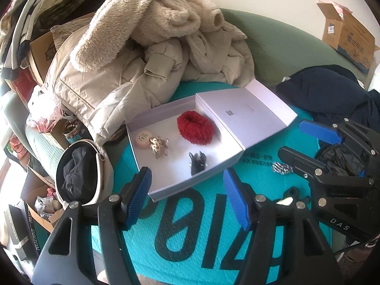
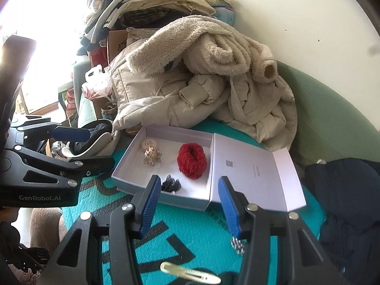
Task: Organize objects
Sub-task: 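Withdraw both tools from the box toward the cream clip and black band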
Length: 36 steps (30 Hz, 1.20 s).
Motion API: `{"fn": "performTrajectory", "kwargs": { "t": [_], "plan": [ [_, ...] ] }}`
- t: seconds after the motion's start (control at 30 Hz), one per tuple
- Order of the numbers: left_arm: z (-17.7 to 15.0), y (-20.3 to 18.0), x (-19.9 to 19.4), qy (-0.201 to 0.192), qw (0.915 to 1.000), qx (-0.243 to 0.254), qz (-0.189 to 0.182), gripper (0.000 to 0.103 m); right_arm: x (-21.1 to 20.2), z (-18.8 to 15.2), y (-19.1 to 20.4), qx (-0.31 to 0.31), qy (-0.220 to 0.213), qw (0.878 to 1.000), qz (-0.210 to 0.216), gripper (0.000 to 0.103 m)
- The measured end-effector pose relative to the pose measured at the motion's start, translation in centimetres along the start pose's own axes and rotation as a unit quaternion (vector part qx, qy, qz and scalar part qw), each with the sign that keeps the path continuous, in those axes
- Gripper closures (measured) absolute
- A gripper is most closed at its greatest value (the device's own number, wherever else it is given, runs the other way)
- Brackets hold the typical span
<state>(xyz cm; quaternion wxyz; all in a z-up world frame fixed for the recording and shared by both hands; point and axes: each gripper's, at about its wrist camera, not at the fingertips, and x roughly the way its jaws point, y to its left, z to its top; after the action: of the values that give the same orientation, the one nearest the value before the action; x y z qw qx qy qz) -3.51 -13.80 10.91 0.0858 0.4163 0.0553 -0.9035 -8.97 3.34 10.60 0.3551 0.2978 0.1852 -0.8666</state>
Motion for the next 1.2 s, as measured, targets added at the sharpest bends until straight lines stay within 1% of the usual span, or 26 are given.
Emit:
{"fn": "performTrajectory", "kwargs": {
  "t": [0.4, 0.5, 0.63, 0.73, 0.9, 1.1, 1.2],
  "plan": [
    [-4.3, -4.4, -1.3, 0.012, 0.9995, 0.023, -0.02, 0.041, -3.6, -4.7, -0.5, 0.024, 0.013, 1.0, -0.015, 0.053],
    [-5.4, -5.6, -1.3, 0.016, 0.9991, 0.028, -0.028, 0.036, -4.2, -6.0, -0.9, 0.033, 0.017, 0.999, -0.02, 0.053],
    [-6.8, -7.1, -1.0, 0.024, 0.9982, 0.037, -0.04, 0.036, -4.9, -7.6, -1.6, 0.039, 0.026, 0.999, -0.027, 0.053],
    [-7.6, -8.3, -0.6, 0.029, 0.9975, 0.047, -0.044, 0.036, -5.3, -8.8, -2.3, 0.045, 0.032, 0.998, -0.032, 0.053],
    [-8.7, -10.2, 0.6, 0.043, 0.9957, 0.056, -0.061, 0.036, -5.5, -10.6, -3.3, 0.058, 0.043, 0.997, -0.04, 0.053],
    [-9.7, -12.1, 2.5, 0.057, 0.9933, 0.069, -0.073, 0.036, -4.7, -12.8, -4.4, 0.077, 0.065, 0.994, -0.047, 0.053],
    [-10.2, -12.8, 3.9, 0.068, 0.9921, 0.072, -0.077, 0.036, -4.3, -14.1, -5.1, 0.09, 0.074, 0.992, -0.043, 0.053]
  ]
}}
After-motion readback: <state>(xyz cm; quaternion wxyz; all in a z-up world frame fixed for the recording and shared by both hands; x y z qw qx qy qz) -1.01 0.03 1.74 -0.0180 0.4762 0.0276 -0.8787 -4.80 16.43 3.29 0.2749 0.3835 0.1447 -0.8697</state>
